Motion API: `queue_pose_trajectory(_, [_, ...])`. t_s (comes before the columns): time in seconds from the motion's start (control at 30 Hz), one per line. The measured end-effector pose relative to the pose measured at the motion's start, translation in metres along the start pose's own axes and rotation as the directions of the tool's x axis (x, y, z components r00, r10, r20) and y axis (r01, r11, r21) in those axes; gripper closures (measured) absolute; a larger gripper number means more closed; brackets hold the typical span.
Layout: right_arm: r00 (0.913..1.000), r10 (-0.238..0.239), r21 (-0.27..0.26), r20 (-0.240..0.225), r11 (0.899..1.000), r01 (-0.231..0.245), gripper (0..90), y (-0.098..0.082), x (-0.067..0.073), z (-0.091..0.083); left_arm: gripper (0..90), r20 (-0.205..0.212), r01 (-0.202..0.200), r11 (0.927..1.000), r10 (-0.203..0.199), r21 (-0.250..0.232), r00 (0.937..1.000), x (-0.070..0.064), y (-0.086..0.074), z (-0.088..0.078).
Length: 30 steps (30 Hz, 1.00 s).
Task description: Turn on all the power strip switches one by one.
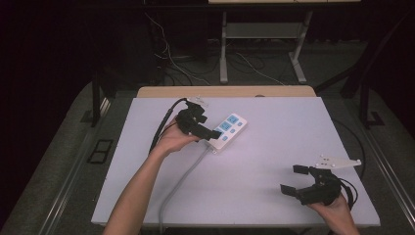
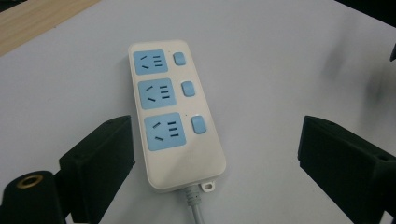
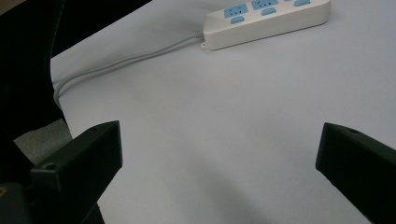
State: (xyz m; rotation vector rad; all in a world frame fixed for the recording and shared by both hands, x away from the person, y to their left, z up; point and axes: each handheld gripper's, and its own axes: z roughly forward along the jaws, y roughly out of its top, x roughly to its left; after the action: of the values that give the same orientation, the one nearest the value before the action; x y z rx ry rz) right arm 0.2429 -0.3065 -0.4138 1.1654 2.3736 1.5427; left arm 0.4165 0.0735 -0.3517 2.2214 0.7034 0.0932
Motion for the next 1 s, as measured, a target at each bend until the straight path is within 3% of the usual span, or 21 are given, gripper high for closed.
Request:
queue_pose_trajectory(0.33, [1.0000,-0.001,0.004,-0.002,1.000,0.001,0.3,0.000,0.000,0.001,16.9,-0.007,-0.001,0.9997,0.002,0.024,1.0000,0.006,0.007,0.010])
queue_pose_trajectory(0.6, [1.0000,-0.002,0.008,-0.007,1.000,0.002,0.3,0.000,0.000,0.001,30.5,-0.014,0.000,0.9992,0.001,0.040,0.9999,0.010,0.008,0.019])
queue_pose_trajectory(0.8, [0.9999,-0.003,0.013,-0.012,1.000,0.003,0.3,0.000,0.000,0.001,47.4,-0.051,0.005,0.9980,-0.002,0.063,0.9987,0.013,0.006,0.028])
queue_pose_trajectory(0.97, [0.9999,-0.006,0.018,-0.013,1.000,0.006,0.3,0.000,-0.001,0.002,63.1,-0.044,0.010,0.9983,-0.007,0.058,0.9990,0.016,0.005,0.033])
queue_pose_trajectory(1.0, [0.9999,-0.005,0.021,-0.013,1.000,0.005,0.3,0.000,-0.001,0.002,69.8,-0.043,0.014,0.9981,-0.012,0.059,0.9990,0.017,0.005,0.034])
